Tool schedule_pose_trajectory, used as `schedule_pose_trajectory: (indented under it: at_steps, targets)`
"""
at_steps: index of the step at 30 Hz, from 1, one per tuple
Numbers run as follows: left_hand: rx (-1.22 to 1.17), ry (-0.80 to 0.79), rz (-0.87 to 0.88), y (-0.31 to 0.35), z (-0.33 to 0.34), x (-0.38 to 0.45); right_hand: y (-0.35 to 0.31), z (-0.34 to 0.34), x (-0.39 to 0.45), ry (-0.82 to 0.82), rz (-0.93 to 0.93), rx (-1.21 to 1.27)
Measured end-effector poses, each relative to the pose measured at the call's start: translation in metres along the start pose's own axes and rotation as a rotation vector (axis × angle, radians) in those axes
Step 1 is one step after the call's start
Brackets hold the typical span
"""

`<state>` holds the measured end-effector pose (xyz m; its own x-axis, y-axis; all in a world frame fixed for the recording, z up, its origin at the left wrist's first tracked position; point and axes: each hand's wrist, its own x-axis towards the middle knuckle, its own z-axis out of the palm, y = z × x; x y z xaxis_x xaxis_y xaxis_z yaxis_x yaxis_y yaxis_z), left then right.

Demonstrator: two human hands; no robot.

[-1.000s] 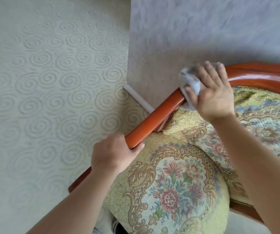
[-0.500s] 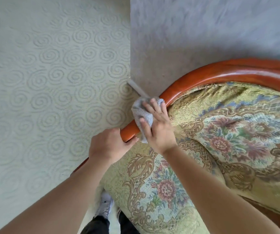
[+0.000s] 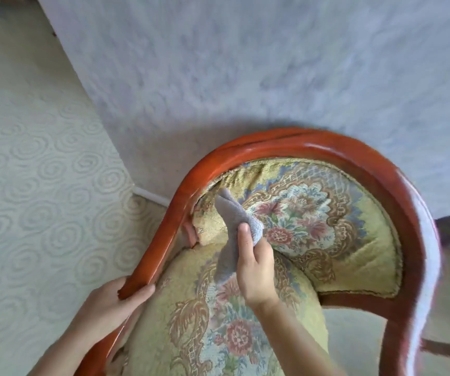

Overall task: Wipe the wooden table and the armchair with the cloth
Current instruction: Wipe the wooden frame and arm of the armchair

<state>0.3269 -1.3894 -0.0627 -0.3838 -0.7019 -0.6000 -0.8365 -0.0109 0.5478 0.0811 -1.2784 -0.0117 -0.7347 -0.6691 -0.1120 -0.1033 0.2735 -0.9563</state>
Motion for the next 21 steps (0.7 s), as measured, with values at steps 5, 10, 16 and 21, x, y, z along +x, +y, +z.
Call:
schedule_pose_trajectory:
  at_steps: [5,10,16,21]
  targets:
    - [0.114,0.057,0.292,0.088,-0.022,0.041,-0.012,-0.049,0.007,0.242,0.048,0.214]
    - [0.115,0.179,0.43,0.196,-0.024,0.09,-0.012,-0.106,0.003,0.467,0.059,0.242]
    - [0.208,0.218,0.678,0.28,-0.016,0.1,0.004,-0.167,-0.015,0.696,0.069,0.265]
    - [0.256,0.225,1.097,0.347,0.016,0.093,0.016,-0.196,-0.026,0.849,0.095,0.361]
